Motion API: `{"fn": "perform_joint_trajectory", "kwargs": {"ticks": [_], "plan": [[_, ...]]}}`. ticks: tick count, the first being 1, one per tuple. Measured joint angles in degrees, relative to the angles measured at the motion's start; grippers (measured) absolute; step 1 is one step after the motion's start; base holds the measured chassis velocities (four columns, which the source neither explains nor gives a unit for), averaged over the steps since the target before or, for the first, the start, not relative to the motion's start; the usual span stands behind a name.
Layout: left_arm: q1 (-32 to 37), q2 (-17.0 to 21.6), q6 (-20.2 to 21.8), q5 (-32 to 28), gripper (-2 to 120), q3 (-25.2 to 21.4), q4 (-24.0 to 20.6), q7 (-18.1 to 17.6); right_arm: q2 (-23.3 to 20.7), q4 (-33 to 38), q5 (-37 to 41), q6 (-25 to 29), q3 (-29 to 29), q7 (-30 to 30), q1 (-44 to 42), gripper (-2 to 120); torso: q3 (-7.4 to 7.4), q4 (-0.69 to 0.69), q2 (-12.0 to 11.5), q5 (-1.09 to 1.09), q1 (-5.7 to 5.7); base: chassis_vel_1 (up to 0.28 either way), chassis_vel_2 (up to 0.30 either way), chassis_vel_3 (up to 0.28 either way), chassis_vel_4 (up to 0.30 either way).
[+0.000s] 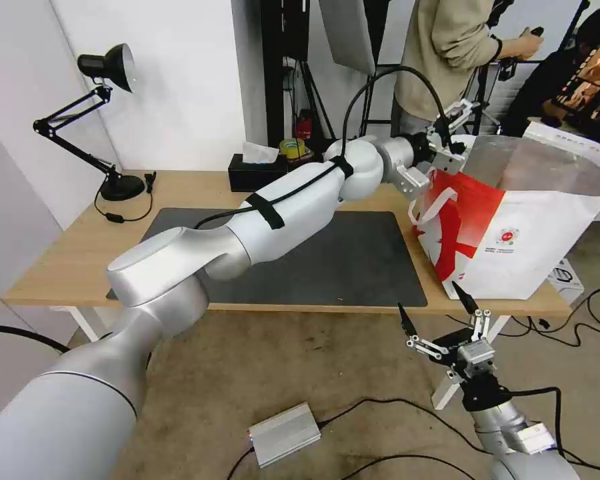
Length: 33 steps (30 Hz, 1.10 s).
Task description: Pick up the trash from the table and place it into the takeout bag.
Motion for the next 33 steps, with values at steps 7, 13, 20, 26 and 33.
{"fn": "perform_joint_trajectory", "kwargs": {"ticks": [7,13,20,26,33], "plan": [[0.6,0.1,-2.1,-4.0,85,-5.9,-0.4,-0.7,0.0,0.0,0.0,0.0,0.0,0.0,0.0,100,0.0,-0.01,0.0,0.0,0.0,0.0,0.0,0.0,0.0],[1.7,0.9,-2.7,-6.8,83,-9.7,-0.9,-1.9,0.0,0.0,0.0,0.0,0.0,0.0,0.0,100,0.0,0.0,0.0,-0.01,0.01,0.0,0.0,0.0,0.0],[3.2,4.0,-2.3,-15.7,81,-11.4,-3.4,-3.7,0.0,0.0,0.0,0.0,0.0,0.0,0.0,100,0.0,0.01,0.0,-0.01,0.01,0.0,0.0,0.0,0.0],[4.9,7.0,-0.8,-25.5,80,-13.1,-6.6,-4.6,0.0,0.0,0.0,0.0,0.0,0.0,0.0,100,0.0,-0.02,0.0,-0.01,0.01,0.0,0.0,0.0,0.0],[7.8,12.3,3.5,-37.4,79,-13.8,-12.5,-5.9,0.0,0.0,0.0,0.0,0.0,0.0,0.0,100,0.0,0.0,0.0,-0.02,0.01,0.0,0.0,0.0,0.0]]}}
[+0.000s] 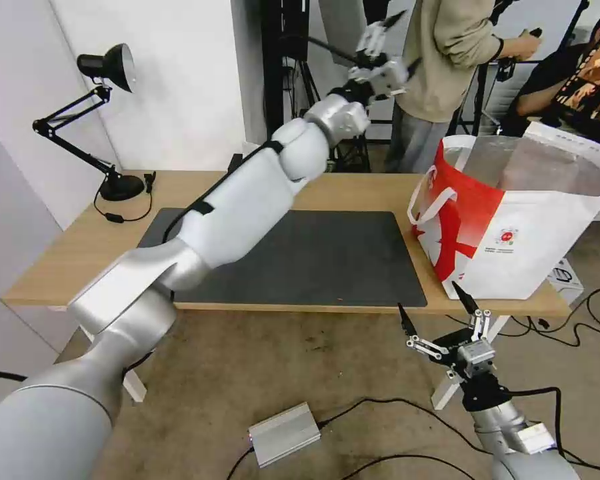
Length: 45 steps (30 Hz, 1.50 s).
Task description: Pick up the trash from the table and place it into the takeout bag.
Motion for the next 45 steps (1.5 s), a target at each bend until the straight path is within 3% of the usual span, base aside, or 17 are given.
{"fn": "perform_joint_trajectory", "kwargs": {"ticks": [8,20,28,36,45], "plan": [[8.0,8.7,4.4,-14.0,79,-2.4,-11.6,-1.3,0.0,0.0,0.0,0.0,0.0,0.0,0.0,100,-0.01,0.0,0.0,0.0,0.0,0.0,0.0,0.0,0.0],[24.9,18.9,4.0,-18.0,79,-11.2,-27.1,-2.8,0.0,0.0,0.0,0.0,0.0,0.0,0.0,100,-0.01,0.0,0.0,0.0,0.0,0.0,0.0,0.0,0.0],[39.3,24.7,3.4,-18.1,79,-21.1,-38.3,-3.4,0.0,0.0,0.0,0.0,0.0,0.0,0.0,100,-0.01,0.0,0.0,0.01,-0.01,0.0,0.0,0.0,0.0],[51.4,26.2,1.5,-15.5,79,-29.5,-45.3,-3.7,0.0,0.0,0.0,0.0,0.0,0.0,0.0,100,-0.01,-0.01,0.0,0.01,-0.01,0.0,0.0,0.0,0.0],[67.6,23.3,-1.0,-10.8,79,-40.7,-51.9,-3.8,0.0,0.0,0.0,0.0,0.0,0.0,0.0,100,-0.01,0.0,0.0,0.01,-0.01,0.0,0.0,0.0,0.0]]}}
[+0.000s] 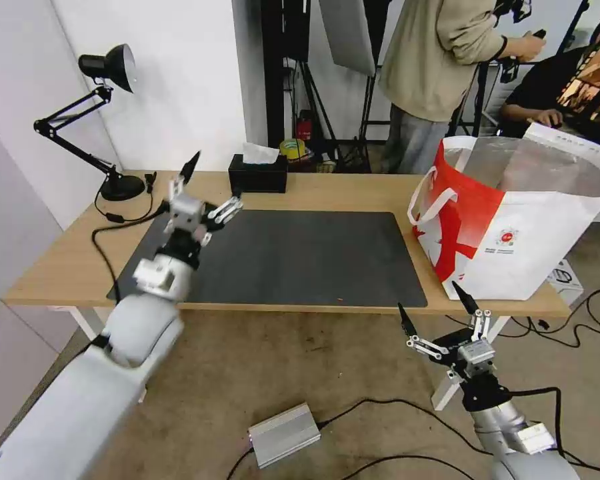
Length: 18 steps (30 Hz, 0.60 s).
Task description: Pick up the trash from the table and place it into the takeout bag.
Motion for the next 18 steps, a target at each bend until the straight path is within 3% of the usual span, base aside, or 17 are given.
{"fn": "perform_joint_trajectory", "kwargs": {"ticks": [8,12,18], "plan": [[9.5,-4.0,-2.5,3.4,79,-6.0,-3.1,0.3,0.0,0.0,0.0,0.0,0.0,0.0,0.0,100,0.01,0.0,0.0,0.01,0.0,0.0,0.0,0.0,0.0],[16.3,-9.1,-5.4,7.1,79,-9.4,-4.4,1.9,0.0,0.0,0.0,0.0,0.0,0.0,0.0,100,0.0,0.0,0.0,0.0,0.0,0.0,0.0,0.0,0.0],[21.2,-14.2,-6.4,10.9,79,-11.8,-6.0,3.4,0.0,0.0,0.0,0.0,0.0,0.0,0.0,100,0.0,0.0,0.0,0.01,0.0,0.0,0.0,0.0,0.0]]}}
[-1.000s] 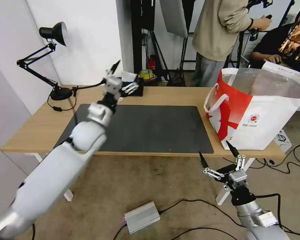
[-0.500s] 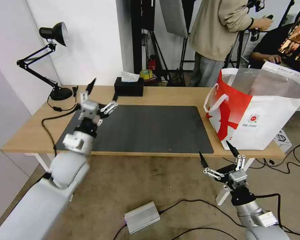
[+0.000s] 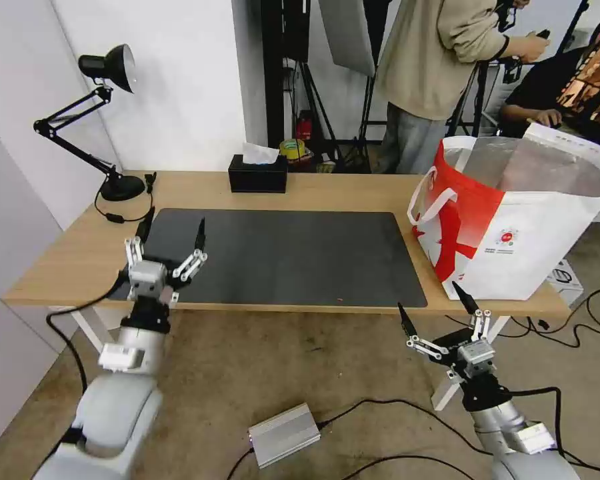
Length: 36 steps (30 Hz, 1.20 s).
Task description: Pick up the trash from the table and place it into the takeout bag.
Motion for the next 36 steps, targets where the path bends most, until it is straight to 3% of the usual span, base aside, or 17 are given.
{"fn": "perform_joint_trajectory", "kwargs": {"ticks": [4,11,24,36], "plan": [[3.6,-4.1,-0.4,2.3,83,-1.3,-0.7,1.2,0.0,0.0,0.0,0.0,0.0,0.0,0.0,100,0.0,0.0,0.0,0.0,0.0,0.0,0.0,0.0,0.0],[7.0,-6.5,-1.1,3.0,99,-2.8,-1.5,2.3,0.0,0.0,0.0,0.0,0.0,0.0,0.0,100,0.01,0.0,0.0,0.0,0.01,0.0,0.0,0.0,0.0],[11.5,-8.2,0.2,2.8,100,-1.6,-2.5,6.1,0.0,0.0,0.0,0.0,0.0,0.0,0.0,100,0.01,0.0,0.0,0.0,0.01,0.0,0.0,0.0,0.0],[13.3,-9.1,-0.2,2.5,100,0.8,-2.6,6.3,0.0,0.0,0.0,0.0,0.0,0.0,0.0,100,0.0,0.0,0.0,0.0,0.01,0.0,0.0,0.0,0.0]]}}
